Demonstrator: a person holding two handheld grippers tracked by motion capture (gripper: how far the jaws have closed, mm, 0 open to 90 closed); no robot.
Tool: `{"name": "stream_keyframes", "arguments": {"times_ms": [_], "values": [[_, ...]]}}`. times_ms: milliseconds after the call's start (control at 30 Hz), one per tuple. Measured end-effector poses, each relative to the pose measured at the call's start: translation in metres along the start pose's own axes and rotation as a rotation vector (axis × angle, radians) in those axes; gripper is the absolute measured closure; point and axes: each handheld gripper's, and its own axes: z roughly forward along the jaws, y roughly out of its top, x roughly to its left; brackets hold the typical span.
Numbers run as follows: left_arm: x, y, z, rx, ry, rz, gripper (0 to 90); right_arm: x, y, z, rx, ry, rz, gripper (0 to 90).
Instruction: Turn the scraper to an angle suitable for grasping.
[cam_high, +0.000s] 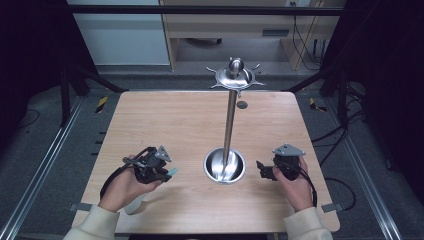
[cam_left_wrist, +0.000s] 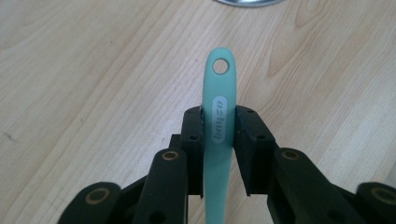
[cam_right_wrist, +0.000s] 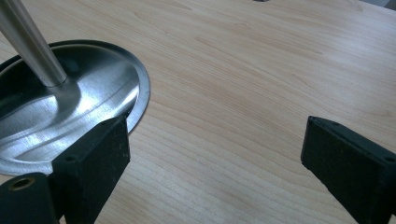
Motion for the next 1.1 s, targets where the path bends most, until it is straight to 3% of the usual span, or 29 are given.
{"name": "stream_keyframes", "arguments": {"times_ms": [167, 200, 433, 1100], "values": [[-0.001, 0.002, -0.013, -0.038, 0.021, 0.004, 73.7, 0.0, 0.0, 0.0, -0.003, 0.001, 0.001, 8.5], [-0.001, 0.003, -0.019, -0.063, 0.024, -0.004, 73.7, 0.0, 0.0, 0.0, -0.003, 0.0, 0.001, 8.5], [0.0, 0.005, -0.031, -0.122, 0.048, -0.024, 73.7, 0.0, 0.0, 0.0, -0.001, -0.003, -0.001, 8.2], [-0.007, 0.009, -0.059, -0.232, 0.086, -0.029, 73.8, 0.001, 0.0, 0.001, -0.005, -0.009, -0.005, 8.6]]}}
